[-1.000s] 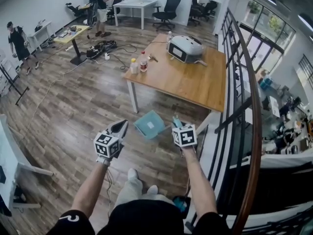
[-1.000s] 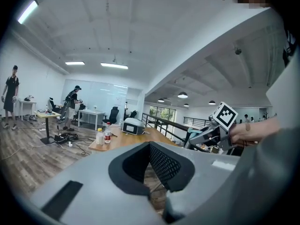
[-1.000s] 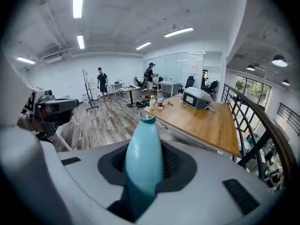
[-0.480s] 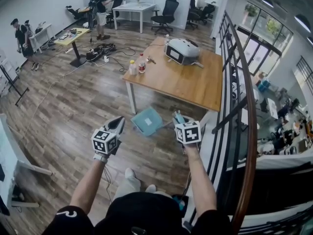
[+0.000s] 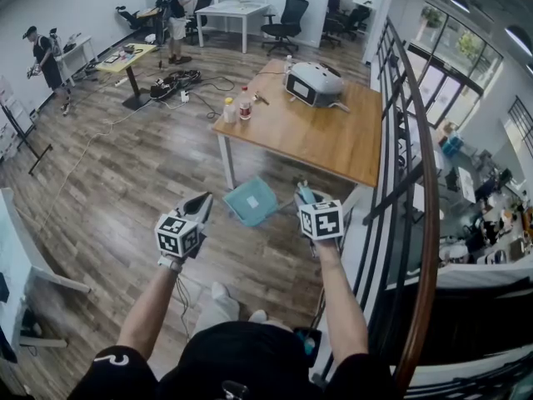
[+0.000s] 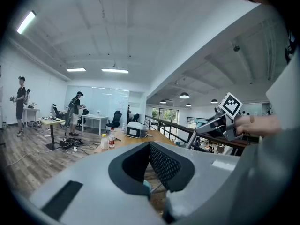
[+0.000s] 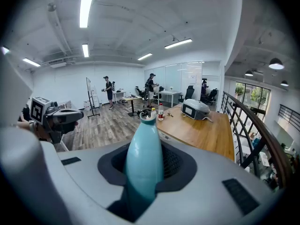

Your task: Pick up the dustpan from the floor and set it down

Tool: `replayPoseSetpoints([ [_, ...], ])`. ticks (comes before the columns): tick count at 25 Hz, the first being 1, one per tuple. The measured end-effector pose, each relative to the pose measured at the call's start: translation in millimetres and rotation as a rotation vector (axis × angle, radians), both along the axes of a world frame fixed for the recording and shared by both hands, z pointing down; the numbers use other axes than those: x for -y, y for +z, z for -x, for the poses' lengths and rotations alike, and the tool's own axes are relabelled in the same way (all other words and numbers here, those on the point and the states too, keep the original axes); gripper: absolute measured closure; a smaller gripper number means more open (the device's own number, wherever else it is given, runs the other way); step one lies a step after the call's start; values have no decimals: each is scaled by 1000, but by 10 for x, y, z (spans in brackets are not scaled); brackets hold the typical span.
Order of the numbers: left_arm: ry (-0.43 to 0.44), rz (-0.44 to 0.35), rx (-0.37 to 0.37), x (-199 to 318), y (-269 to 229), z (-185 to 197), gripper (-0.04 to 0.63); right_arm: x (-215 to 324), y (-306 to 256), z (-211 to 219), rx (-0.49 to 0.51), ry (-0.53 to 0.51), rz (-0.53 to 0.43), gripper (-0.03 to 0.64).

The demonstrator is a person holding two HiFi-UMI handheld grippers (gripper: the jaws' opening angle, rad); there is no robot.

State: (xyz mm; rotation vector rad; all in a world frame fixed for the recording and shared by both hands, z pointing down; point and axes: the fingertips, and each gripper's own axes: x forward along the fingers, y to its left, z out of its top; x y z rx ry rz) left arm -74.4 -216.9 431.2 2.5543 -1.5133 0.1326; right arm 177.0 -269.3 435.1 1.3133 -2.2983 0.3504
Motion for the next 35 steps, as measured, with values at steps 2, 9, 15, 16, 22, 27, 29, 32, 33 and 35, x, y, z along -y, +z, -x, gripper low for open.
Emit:
replayPoseSetpoints([
  [2,-1,0,2,-6,-2,21,597,2,-7,23,3,0,0,528],
  [9,-6,2,8,-76,27,70,597,-26,8,81,13,-9,-4,528],
  [15,-16,2,6,-96,32,97,597,-32,37,106,18,-16,-2,528],
  [16,-16,3,6,-95,40,95,597,-35,46,115,24,-19,2,528],
  [22,-14,9,5,-86,76,105,597,-14,112,103,16,-8,7,528],
  [27,-13,25,4,-75,150,81,597,-5,199,79,18,-7,15,528],
  [29,-10,30,1,-60,164,73,597,-3,240,73,18,-5,22,528],
  [32,-4,40,-2,-47,214,40,597,-7,332,40,15,1,35,528],
  [33,-2,45,-3,-46,243,25,597,-14,382,22,12,3,43,528],
  [35,1,55,-7,-46,311,2,597,-21,467,0,8,5,50,528],
])
